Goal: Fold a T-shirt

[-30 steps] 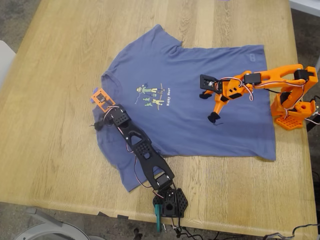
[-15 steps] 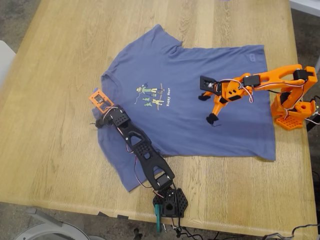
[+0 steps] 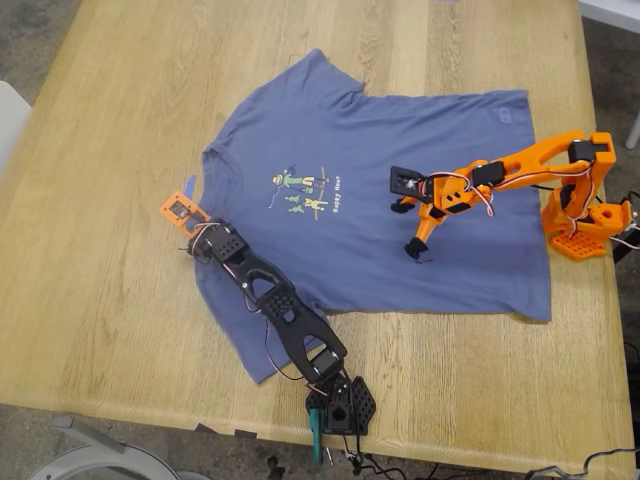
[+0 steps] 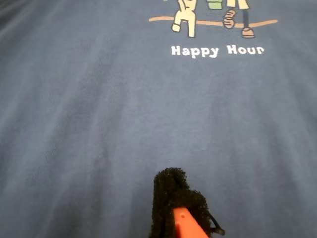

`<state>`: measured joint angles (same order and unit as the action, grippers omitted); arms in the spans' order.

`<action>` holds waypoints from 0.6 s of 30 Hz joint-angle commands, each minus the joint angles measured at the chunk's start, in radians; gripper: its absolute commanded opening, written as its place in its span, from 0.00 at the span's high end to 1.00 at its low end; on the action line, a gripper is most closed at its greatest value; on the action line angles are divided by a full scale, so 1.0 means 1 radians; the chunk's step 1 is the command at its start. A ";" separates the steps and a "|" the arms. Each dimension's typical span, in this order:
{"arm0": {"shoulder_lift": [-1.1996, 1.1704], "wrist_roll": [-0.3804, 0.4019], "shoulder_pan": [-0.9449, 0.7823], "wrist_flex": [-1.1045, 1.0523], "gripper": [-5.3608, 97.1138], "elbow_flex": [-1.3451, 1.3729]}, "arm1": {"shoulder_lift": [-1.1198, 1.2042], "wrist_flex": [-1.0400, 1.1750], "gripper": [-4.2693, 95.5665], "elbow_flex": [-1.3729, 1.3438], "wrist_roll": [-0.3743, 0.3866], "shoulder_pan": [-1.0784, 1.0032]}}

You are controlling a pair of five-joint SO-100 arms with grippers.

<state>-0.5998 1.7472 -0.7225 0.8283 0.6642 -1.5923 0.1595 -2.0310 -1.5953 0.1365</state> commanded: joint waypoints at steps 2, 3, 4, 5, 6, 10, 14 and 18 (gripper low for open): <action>-0.006 0.020 0.026 0.002 0.80 -0.009 | 0.005 -0.017 0.37 0.072 0.000 0.006; -0.006 0.021 0.028 0.002 0.78 -0.009 | 0.008 -0.017 0.37 0.077 0.002 0.006; -0.005 0.023 0.029 0.002 0.76 -0.009 | 0.011 -0.017 0.37 0.080 0.002 0.008; -0.003 0.026 0.031 0.002 0.73 -0.009 | 0.012 -0.015 0.37 0.083 0.002 0.009; -0.002 0.026 0.032 0.002 0.73 -0.009 | 0.014 -0.012 0.37 0.091 0.002 0.009; 0.014 0.028 0.037 0.006 0.72 -0.009 | 0.028 -0.008 0.37 0.123 0.003 0.012; 0.029 0.034 0.048 0.017 0.78 -0.009 | 0.046 -0.017 0.38 0.141 0.008 0.012; 0.044 0.032 0.057 0.017 0.76 -0.009 | 0.057 -0.031 0.38 0.141 0.012 0.006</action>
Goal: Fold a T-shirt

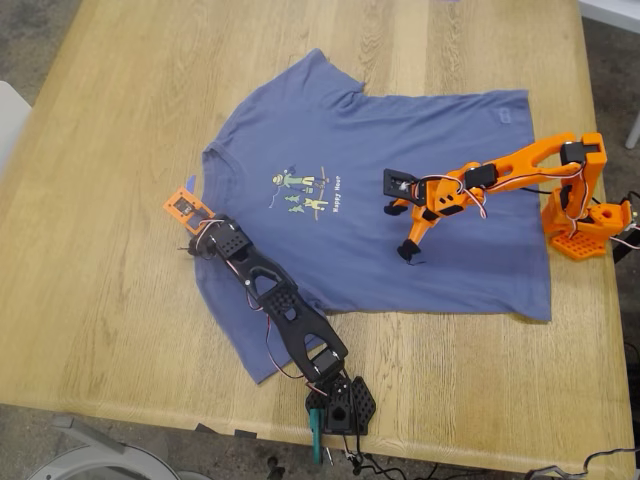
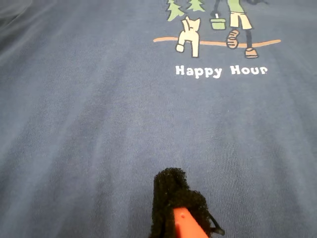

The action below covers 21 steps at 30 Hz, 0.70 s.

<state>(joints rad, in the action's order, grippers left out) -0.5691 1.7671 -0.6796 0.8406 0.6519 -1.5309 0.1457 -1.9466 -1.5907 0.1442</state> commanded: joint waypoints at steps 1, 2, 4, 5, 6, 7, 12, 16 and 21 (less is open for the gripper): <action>0.017 0.011 0.015 0.005 0.76 0.003 | -0.003 -0.020 0.38 0.057 0.009 -0.003; 0.020 0.011 0.018 0.005 0.77 0.003 | 0.000 -0.023 0.38 0.057 0.009 -0.005; 0.026 0.012 0.021 0.005 0.79 0.003 | 0.008 -0.035 0.38 0.058 0.014 -0.009; 0.031 0.015 0.026 0.006 0.80 0.003 | 0.011 -0.040 0.38 0.060 0.014 -0.011; 0.034 0.015 0.029 0.008 0.82 0.003 | 0.012 -0.044 0.39 0.060 0.015 -0.014; 0.038 0.015 0.034 0.009 0.83 0.003 | 0.015 -0.051 0.39 0.060 0.018 -0.015; 0.054 0.012 0.058 0.009 0.92 -0.014 | 0.037 -0.075 0.39 0.052 0.021 -0.028; 0.058 0.011 0.063 0.009 0.95 -0.014 | 0.063 -0.087 0.39 0.054 0.023 -0.029; 0.058 0.015 0.069 0.009 0.95 -0.015 | 0.089 -0.114 0.39 0.055 0.029 -0.021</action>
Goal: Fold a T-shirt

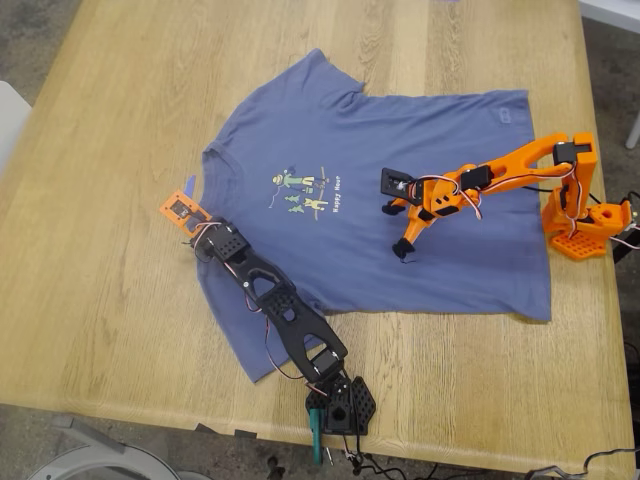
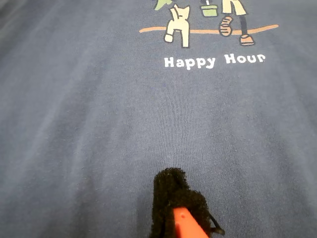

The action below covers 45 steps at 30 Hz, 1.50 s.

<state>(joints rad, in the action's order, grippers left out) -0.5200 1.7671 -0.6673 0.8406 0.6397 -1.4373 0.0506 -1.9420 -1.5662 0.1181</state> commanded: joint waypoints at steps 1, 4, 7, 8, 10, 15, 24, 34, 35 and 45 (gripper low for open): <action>0.009 0.018 0.060 0.009 0.95 -0.003 | -0.002 -0.020 0.39 0.051 0.005 0.006; 0.011 0.023 0.069 0.008 0.95 -0.003 | 0.008 -0.020 0.39 0.060 0.005 0.014; 0.011 0.026 0.081 0.003 0.95 -0.003 | 0.017 -0.020 0.40 0.063 0.008 0.023; 0.011 0.026 0.084 0.003 0.95 -0.003 | 0.021 -0.021 0.40 0.063 0.008 0.026; 0.011 0.029 0.092 0.003 0.95 -0.003 | 0.034 -0.031 0.40 0.063 0.011 0.031; 0.011 0.034 0.109 0.003 0.95 -0.003 | 0.087 -0.064 0.41 0.061 0.025 0.040; -0.005 0.035 0.130 0.011 0.95 -0.003 | 0.230 -0.100 0.43 0.166 0.038 0.060; -0.006 0.038 0.169 0.017 0.95 -0.003 | 0.356 -0.097 0.47 0.295 0.058 0.115; -0.009 0.038 0.172 0.018 0.95 -0.003 | 0.359 -0.095 0.47 0.293 0.058 0.121; -0.041 0.041 0.216 0.040 0.95 -0.003 | 0.391 -0.107 0.65 0.298 0.074 0.170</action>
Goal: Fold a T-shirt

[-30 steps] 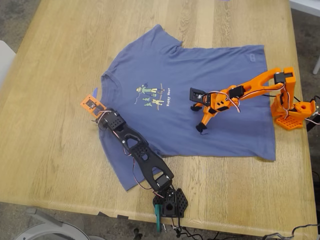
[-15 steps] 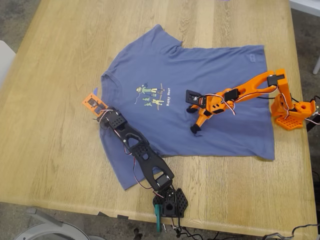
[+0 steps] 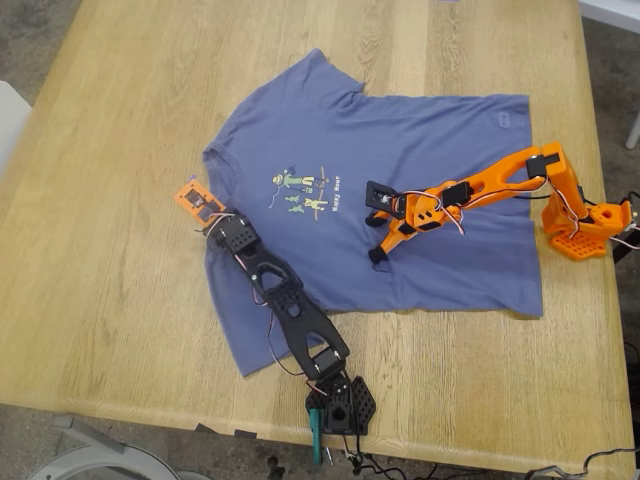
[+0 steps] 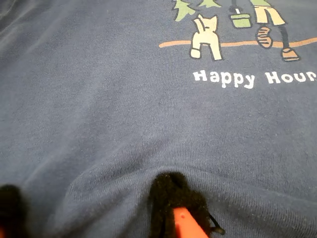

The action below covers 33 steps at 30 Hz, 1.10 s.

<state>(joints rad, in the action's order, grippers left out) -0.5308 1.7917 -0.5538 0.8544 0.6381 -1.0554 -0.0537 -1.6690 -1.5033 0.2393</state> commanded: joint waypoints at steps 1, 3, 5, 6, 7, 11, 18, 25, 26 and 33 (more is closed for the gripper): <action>-0.032 0.018 0.109 0.028 0.95 -0.002 | 0.011 -0.003 0.66 0.023 0.012 0.052; -0.037 0.020 0.120 0.031 0.95 -0.002 | 0.012 -0.005 0.67 0.012 0.012 0.063; -0.041 0.021 0.127 0.032 0.95 -0.002 | 0.012 -0.015 0.70 -0.006 0.018 0.072; -0.044 0.021 0.130 0.034 0.95 -0.002 | 0.011 -0.020 0.72 -0.017 0.021 0.075; -0.046 0.021 0.132 0.035 0.95 -0.002 | 0.009 -0.025 0.73 -0.025 0.025 0.080; -0.063 0.021 0.138 0.043 0.95 0.000 | 0.005 -0.026 0.84 -0.049 0.029 0.091; -0.124 0.020 0.160 0.072 0.95 0.008 | -0.031 0.000 0.93 -0.052 0.031 0.054; -0.198 0.025 0.193 0.095 0.95 0.008 | -0.087 0.049 0.92 -0.041 0.014 -0.029; -0.210 0.026 0.198 0.101 0.95 0.008 | -0.095 0.051 0.93 -0.041 0.012 -0.041; -0.288 0.029 0.221 0.141 0.95 0.008 | -0.144 0.124 0.96 0.002 0.006 -0.100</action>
<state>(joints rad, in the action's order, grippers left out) -0.6719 1.8116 -0.3927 0.9802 0.6581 -1.1367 0.0506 -1.6997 -1.4910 0.1611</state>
